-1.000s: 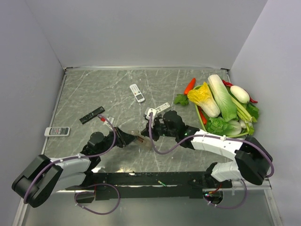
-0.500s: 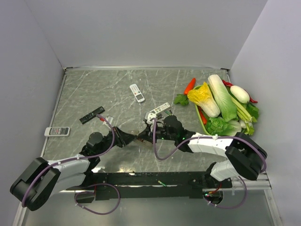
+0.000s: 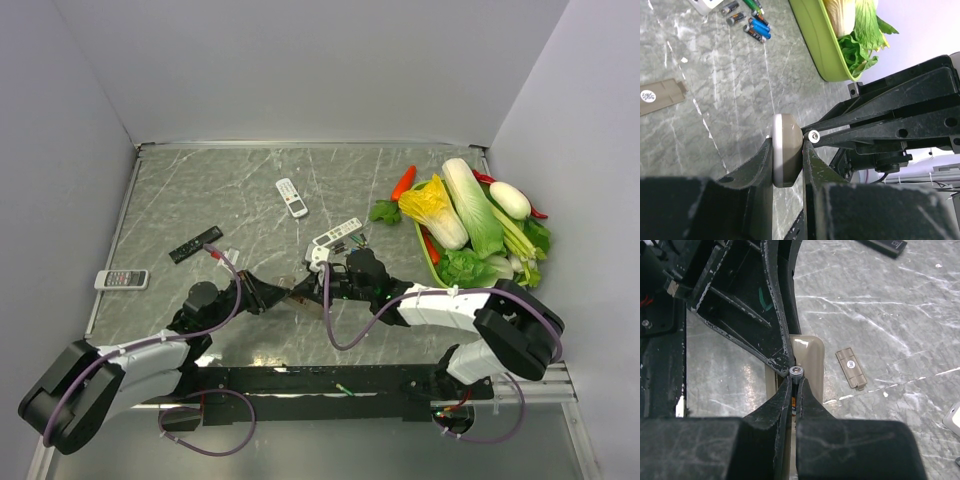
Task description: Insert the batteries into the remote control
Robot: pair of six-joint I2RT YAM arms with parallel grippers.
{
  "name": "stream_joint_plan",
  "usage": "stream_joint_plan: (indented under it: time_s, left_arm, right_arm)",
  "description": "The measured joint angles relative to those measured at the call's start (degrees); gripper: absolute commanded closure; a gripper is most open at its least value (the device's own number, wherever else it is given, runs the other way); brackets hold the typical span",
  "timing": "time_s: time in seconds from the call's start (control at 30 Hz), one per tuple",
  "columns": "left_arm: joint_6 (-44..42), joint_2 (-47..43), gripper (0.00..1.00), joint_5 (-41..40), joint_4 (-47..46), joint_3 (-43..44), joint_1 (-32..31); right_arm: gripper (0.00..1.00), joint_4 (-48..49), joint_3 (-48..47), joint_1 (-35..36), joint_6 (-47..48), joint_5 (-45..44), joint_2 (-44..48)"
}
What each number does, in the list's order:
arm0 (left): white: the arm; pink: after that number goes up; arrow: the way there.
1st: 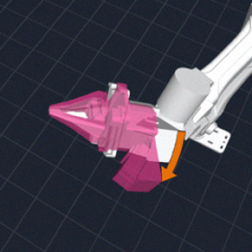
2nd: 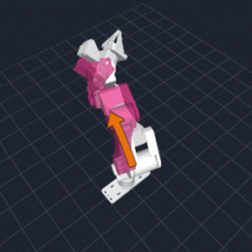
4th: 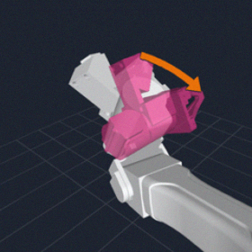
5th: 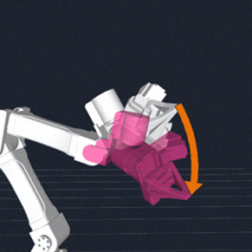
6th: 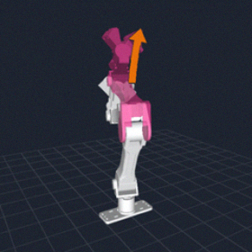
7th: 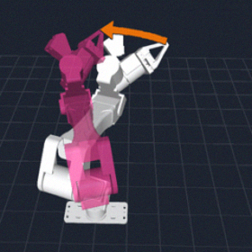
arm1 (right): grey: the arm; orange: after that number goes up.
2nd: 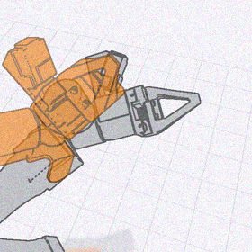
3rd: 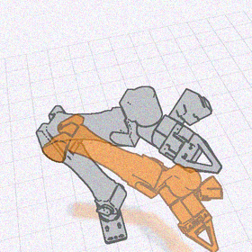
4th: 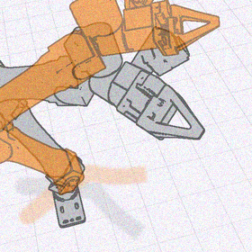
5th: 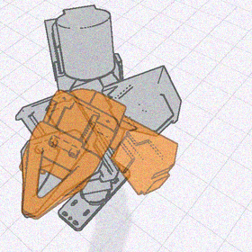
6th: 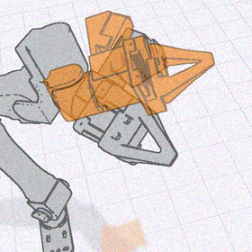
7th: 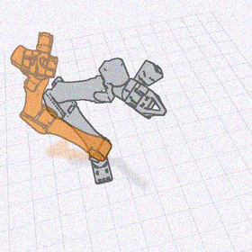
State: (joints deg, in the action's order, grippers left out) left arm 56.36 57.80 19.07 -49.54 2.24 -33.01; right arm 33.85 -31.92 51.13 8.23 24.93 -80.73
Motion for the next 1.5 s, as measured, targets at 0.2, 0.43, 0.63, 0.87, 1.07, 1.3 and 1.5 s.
stream_joint_plan:
  time_s: [0.2, 0.43, 0.63, 0.87, 1.07, 1.3, 1.5]
  left_arm:
    - [0.52, -1.18, 0.99, -1.07, 1.51, -0.11, 0.07]
    - [1.73, -3.74, 0.99, -2.73, 4.11, -0.70, 0.57]
    - [1.79, -5.46, 0.99, -3.61, 5.38, -1.01, 0.70]
    - [2.08, -4.85, 0.99, -3.78, 5.95, -1.11, 0.85]
    - [2.91, -2.47, 0.99, -3.72, 5.14, -1.18, 0.98]
    - [2.58, -2.29, 0.94, -4.17, 5.03, -1.18, 0.98]
    - [1.77, -2.32, 0.88, -5.03, 6.38, -1.18, 0.96]
  right_arm:
    - [1.00, -0.20, -0.13, 0.11, 2.14, 0.00, -0.83]
    - [1.00, -0.42, -1.05, 0.11, 3.34, 0.28, -2.69]
    - [0.97, -0.28, -1.86, 0.11, 3.61, 0.74, -3.63]
    - [0.96, 0.70, -2.29, 0.07, 3.13, 2.32, -5.51]
    - [0.91, 1.36, -2.29, -0.09, 2.71, 2.71, -6.99]
    - [0.93, 1.05, -2.67, -0.11, 2.75, 2.47, -7.32]
    - [0.96, -2.08, -4.68, -0.11, 3.45, 2.49, -8.63]
